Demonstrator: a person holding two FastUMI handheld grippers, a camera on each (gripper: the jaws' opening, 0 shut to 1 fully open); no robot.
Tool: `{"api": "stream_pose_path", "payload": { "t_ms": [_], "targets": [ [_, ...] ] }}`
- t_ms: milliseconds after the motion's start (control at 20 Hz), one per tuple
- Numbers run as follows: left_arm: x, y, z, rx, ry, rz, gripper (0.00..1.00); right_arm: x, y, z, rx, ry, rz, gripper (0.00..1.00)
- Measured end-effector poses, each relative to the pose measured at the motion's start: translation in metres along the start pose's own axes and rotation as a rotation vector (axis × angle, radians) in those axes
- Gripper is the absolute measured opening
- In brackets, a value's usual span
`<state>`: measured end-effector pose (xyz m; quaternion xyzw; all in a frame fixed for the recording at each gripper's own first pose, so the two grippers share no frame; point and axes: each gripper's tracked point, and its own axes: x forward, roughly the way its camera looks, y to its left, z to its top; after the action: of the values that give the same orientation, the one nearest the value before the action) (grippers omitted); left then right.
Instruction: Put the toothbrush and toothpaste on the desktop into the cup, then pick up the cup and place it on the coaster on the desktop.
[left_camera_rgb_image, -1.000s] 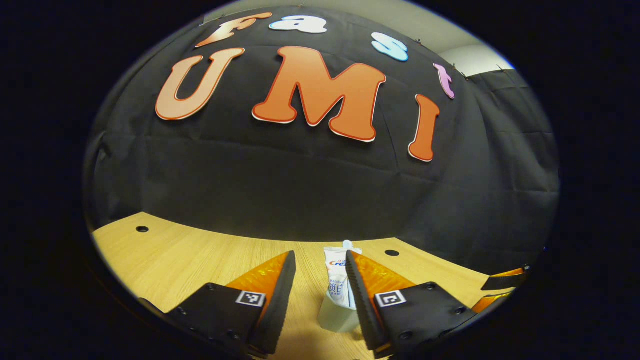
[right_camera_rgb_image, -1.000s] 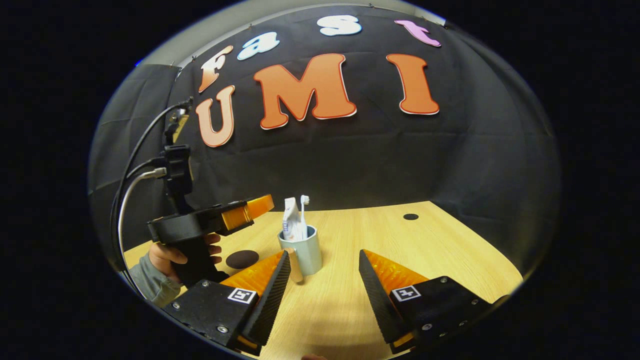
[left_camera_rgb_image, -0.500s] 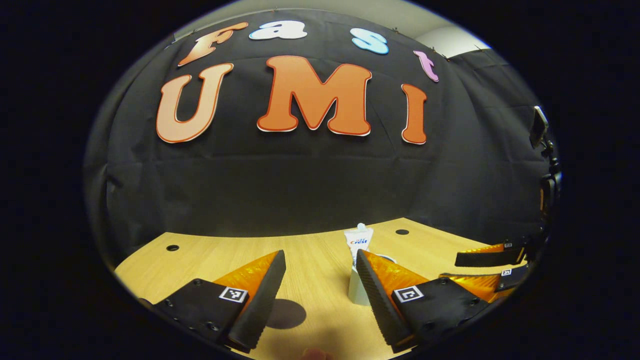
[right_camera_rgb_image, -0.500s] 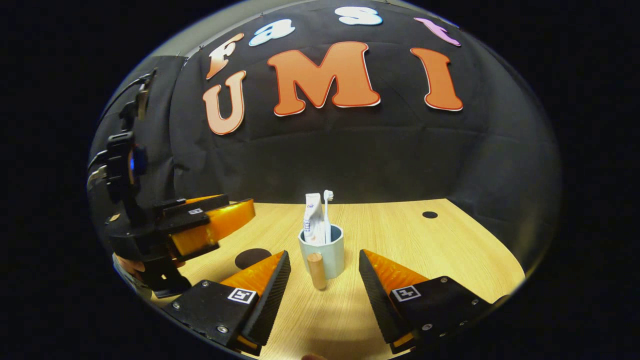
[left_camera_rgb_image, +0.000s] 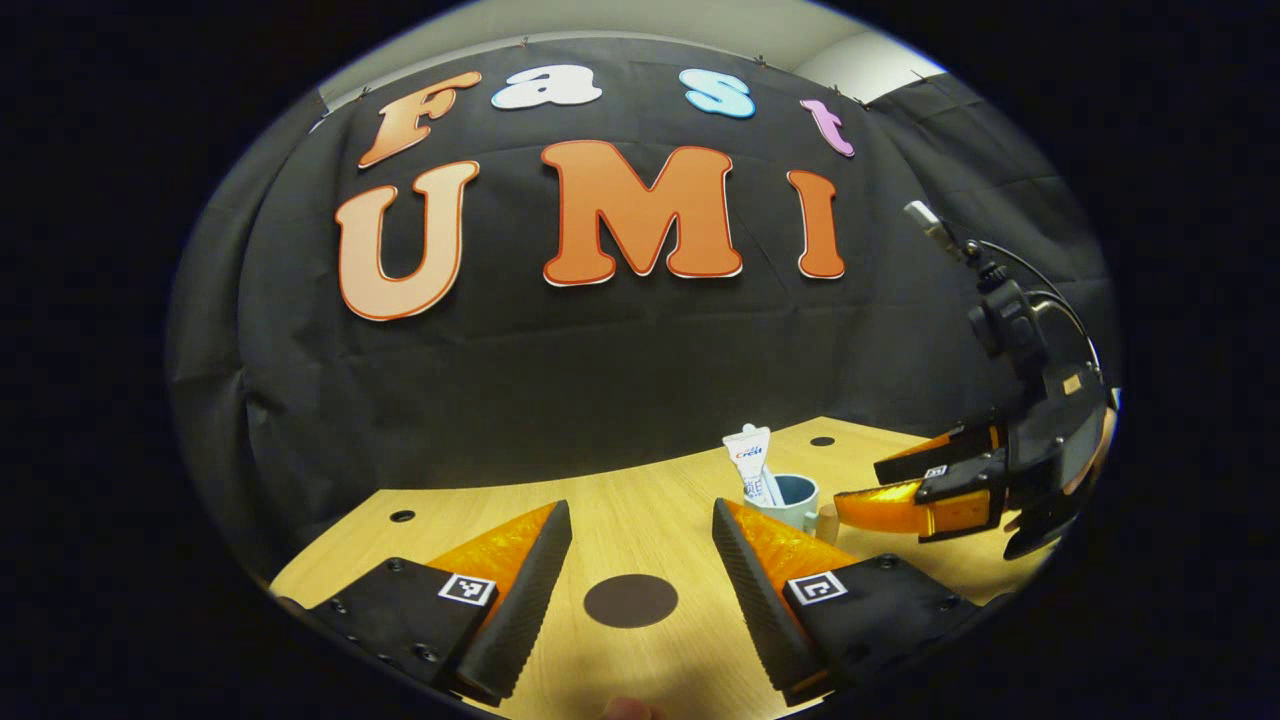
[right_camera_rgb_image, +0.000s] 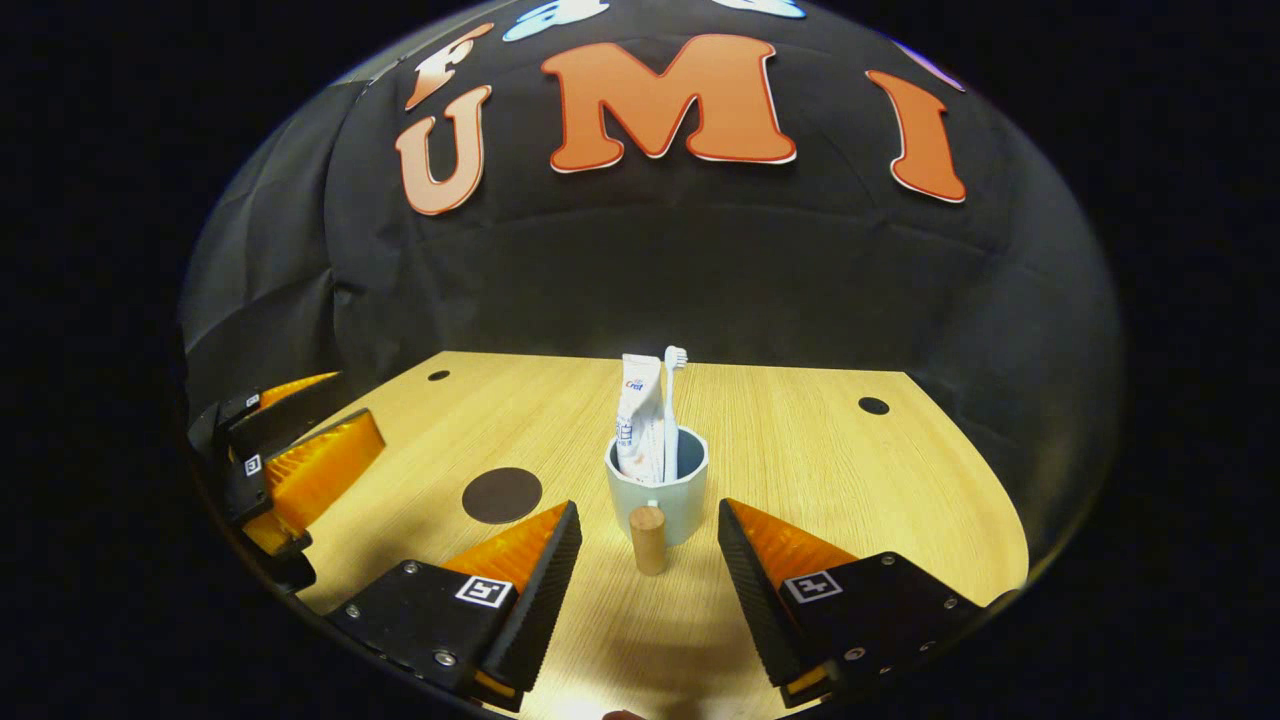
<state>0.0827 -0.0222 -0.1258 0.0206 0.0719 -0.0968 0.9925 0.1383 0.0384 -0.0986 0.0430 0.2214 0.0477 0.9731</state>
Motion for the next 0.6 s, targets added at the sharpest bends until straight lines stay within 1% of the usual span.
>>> {"api": "stream_pose_path", "payload": {
  "t_ms": [150, 250, 300, 500, 550, 600],
  "targets": [
    [-0.014, 0.006, -0.003, -0.005, -0.008, -0.009, 0.90, 0.007, 0.003, -0.003, -0.011, 0.070, 0.009, 0.83],
    [-0.022, 0.012, -0.010, -0.003, 0.001, 0.002, 0.94, 0.016, 0.004, -0.012, -0.012, 0.144, -0.011, 0.83],
    [-0.025, 0.015, -0.013, -0.004, 0.004, 0.008, 0.94, 0.018, 0.006, -0.020, -0.010, 0.188, -0.019, 0.83],
    [-0.042, 0.039, -0.021, -0.014, 0.011, 0.047, 0.94, 0.022, 0.008, -0.023, -0.031, 0.266, -0.036, 0.83],
    [-0.046, 0.046, -0.023, -0.025, 0.016, 0.059, 0.96, 0.025, 0.006, -0.022, -0.045, 0.279, -0.046, 0.83],
    [-0.051, 0.051, -0.025, -0.039, 0.019, 0.068, 0.94, 0.028, 0.002, -0.023, -0.065, 0.294, -0.064, 0.83]
  ]
}}
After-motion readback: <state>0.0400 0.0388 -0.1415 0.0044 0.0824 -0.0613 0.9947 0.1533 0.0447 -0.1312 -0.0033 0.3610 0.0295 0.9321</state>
